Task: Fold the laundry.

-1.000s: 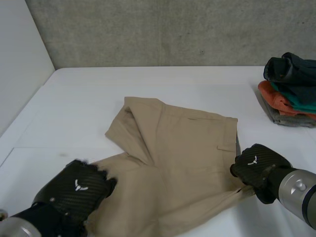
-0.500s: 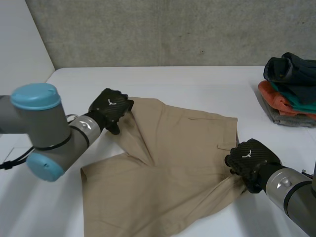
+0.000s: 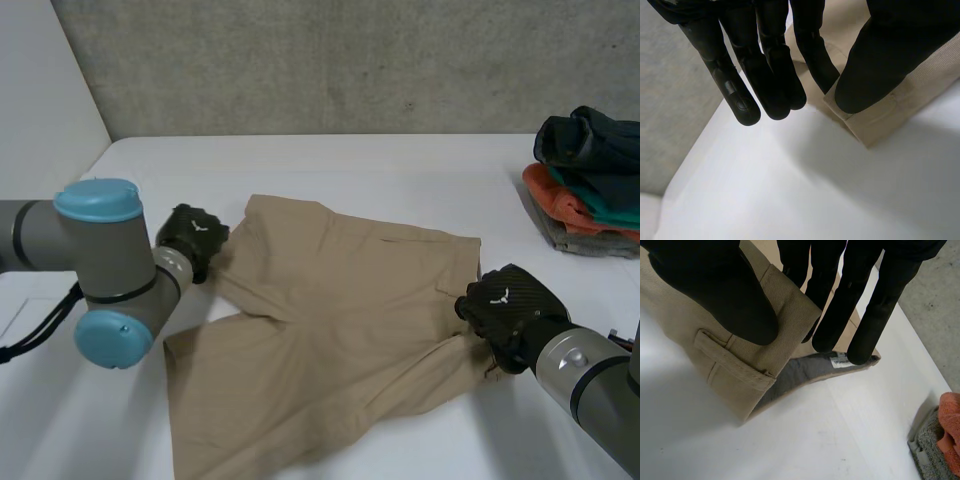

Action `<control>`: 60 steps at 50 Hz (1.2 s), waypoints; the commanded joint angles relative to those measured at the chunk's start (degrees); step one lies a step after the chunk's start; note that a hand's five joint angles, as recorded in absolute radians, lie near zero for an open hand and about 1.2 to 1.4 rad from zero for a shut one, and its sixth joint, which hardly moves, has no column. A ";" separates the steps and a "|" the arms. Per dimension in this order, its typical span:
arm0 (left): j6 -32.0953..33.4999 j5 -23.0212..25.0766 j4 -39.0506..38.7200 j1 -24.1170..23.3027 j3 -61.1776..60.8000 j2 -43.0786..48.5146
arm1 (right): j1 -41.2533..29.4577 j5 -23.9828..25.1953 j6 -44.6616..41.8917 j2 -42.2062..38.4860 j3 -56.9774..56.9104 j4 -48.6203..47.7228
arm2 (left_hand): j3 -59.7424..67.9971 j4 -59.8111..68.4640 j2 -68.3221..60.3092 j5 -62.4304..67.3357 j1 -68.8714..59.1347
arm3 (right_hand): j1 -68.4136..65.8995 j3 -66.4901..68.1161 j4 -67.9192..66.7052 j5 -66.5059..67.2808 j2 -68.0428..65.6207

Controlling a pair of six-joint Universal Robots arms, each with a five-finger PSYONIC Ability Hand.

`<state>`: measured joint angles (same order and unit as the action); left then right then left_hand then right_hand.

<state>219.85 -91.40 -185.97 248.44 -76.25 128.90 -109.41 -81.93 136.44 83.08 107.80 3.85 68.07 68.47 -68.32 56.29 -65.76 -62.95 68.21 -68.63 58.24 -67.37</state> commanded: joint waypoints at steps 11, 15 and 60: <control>-0.13 -2.38 -1.07 -0.67 -6.55 -4.62 | -0.63 0.19 5.75 -1.07 -1.88 -1.22 | -49.22 -49.62 49.48 -47.45 46.92 | -17.05 11.79 -11.37 11.76 -12.63; -0.83 -2.82 -0.72 -1.02 -6.98 -8.92 | -0.55 0.19 9.44 -2.65 -4.08 -1.04 | -49.44 -49.84 49.70 -47.67 47.13 | -17.05 11.79 -11.37 11.76 -12.63; -25.62 -0.45 17.64 -6.91 -36.16 -38.53 | 2.53 0.72 4.30 -2.76 -4.71 6.94 | 11.93 11.53 -11.68 13.71 -14.24 | -17.05 11.79 -11.37 11.76 -12.63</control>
<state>192.85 -91.78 -168.62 242.49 -113.08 97.74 -106.86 -81.63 148.56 75.62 100.23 3.25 66.66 67.11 -66.93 56.11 -65.39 -62.95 68.21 -68.63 58.53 -67.37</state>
